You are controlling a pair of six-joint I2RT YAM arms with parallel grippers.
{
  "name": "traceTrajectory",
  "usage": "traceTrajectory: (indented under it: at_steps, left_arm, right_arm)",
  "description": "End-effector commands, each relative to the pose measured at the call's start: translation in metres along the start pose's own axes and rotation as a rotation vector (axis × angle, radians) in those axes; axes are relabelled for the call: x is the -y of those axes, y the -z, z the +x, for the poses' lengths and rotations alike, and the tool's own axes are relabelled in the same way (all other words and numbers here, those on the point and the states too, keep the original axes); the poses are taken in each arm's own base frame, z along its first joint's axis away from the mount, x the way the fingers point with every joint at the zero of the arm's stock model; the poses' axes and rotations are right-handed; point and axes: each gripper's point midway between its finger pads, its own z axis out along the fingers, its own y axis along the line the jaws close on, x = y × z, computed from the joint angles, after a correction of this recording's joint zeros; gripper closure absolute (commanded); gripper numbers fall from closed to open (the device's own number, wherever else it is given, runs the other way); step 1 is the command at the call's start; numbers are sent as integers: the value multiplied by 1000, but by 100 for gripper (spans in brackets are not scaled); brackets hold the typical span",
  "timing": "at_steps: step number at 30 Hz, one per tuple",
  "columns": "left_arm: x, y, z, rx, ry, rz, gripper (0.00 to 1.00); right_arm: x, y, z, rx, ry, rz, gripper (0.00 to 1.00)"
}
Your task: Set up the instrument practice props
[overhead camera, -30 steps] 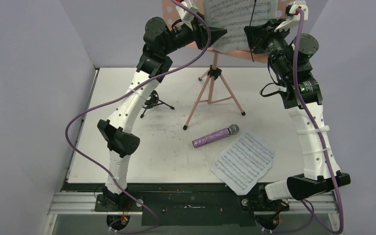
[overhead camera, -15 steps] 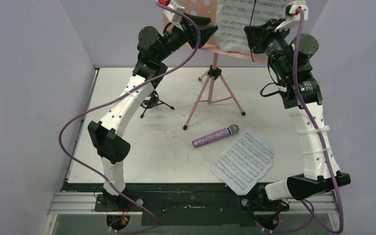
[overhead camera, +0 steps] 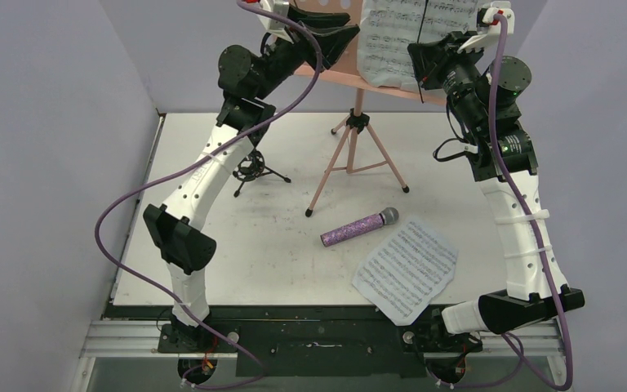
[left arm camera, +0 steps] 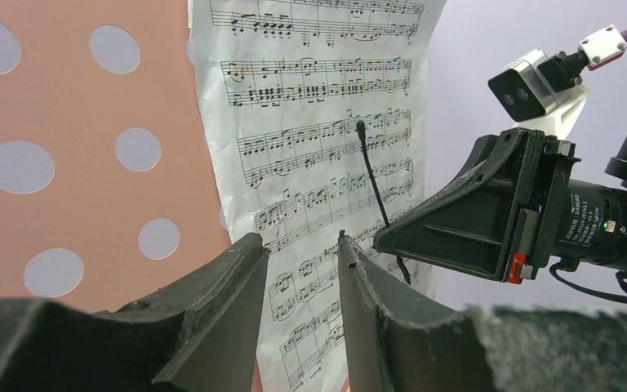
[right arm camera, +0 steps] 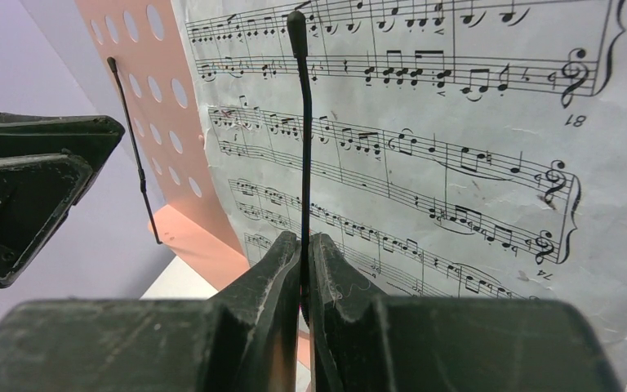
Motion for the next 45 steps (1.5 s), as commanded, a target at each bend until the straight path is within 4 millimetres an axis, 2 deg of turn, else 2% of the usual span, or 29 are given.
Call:
traceTrajectory:
  at_steps: [1, 7, 15, 21, 26, 31, 36, 41, 45]
  left_arm:
    - [9, -1, -15, 36, -20, 18, 64]
    - [5, -1, 3, -8, -21, -4, 63]
    - [9, -4, 19, -42, -16, 0, 60]
    - [15, -5, 28, -62, -12, 22, 58]
    - [19, -4, 27, -66, -23, 34, 56]
    - [23, -1, 23, -63, -44, 44, 51]
    - [31, 6, 23, -58, -53, 69, 45]
    - [43, 15, 17, -40, -72, 107, 37]
    - [54, 24, 10, -13, -94, 142, 31]
  right_arm:
    - [-12, 13, -30, 79, 0, -28, 95]
    - [-11, 13, -30, 80, -3, -22, 95]
    - [-9, 13, -30, 80, -8, -10, 95]
    - [-8, 15, -31, 81, -11, 2, 86]
    - [-7, 16, -32, 84, -12, 7, 80]
    - [-6, 18, -35, 93, -10, 14, 71]
    - [-5, 23, -36, 98, -8, 30, 56]
    - [-3, 29, -37, 101, -5, 44, 37]
    - [-2, 33, -37, 100, -4, 51, 31]
